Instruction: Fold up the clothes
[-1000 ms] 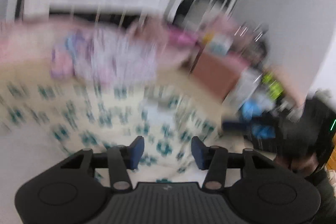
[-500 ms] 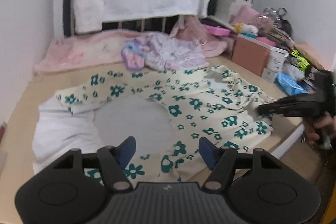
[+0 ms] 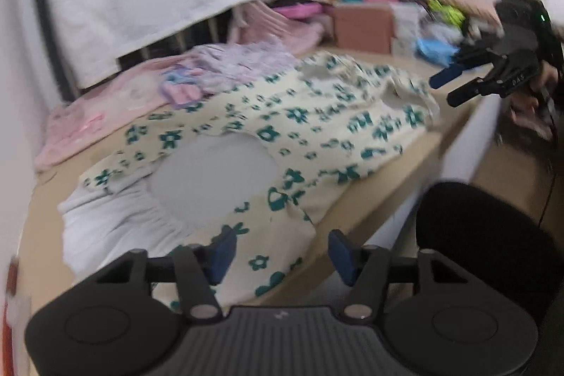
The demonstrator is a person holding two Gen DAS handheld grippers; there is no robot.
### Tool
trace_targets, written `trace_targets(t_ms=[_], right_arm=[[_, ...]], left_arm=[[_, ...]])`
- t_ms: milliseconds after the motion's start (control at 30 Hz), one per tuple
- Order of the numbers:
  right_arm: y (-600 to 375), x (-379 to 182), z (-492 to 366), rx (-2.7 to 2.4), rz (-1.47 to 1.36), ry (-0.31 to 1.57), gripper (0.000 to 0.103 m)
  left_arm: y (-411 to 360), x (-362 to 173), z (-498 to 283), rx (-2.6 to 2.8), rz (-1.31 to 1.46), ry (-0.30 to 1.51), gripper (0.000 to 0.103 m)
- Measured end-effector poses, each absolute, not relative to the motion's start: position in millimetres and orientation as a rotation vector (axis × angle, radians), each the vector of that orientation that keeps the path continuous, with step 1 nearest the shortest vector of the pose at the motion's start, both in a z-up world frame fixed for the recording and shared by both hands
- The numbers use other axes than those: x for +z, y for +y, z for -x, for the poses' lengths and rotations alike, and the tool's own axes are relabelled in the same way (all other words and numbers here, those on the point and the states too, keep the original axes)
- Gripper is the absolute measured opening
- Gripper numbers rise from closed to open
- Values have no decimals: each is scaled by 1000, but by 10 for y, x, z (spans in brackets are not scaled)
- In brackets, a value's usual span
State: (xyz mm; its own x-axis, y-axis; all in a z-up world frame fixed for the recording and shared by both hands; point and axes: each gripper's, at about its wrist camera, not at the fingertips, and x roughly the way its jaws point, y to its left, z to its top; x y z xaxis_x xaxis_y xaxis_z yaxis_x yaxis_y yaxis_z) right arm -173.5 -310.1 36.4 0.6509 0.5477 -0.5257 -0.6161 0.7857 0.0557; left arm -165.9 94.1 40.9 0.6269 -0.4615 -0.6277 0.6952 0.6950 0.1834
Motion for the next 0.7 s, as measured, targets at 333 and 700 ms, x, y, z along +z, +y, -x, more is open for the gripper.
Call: trace_targets(t_ms=[333,700], right_arm=[[-2991,76,1630,635,154,585,34],[-3124,314,1666,711,119,607,4]], left_arm=[[1122,233,1508,-816,-508,586,45],[1433,586,1301,-907,-424,619,2]])
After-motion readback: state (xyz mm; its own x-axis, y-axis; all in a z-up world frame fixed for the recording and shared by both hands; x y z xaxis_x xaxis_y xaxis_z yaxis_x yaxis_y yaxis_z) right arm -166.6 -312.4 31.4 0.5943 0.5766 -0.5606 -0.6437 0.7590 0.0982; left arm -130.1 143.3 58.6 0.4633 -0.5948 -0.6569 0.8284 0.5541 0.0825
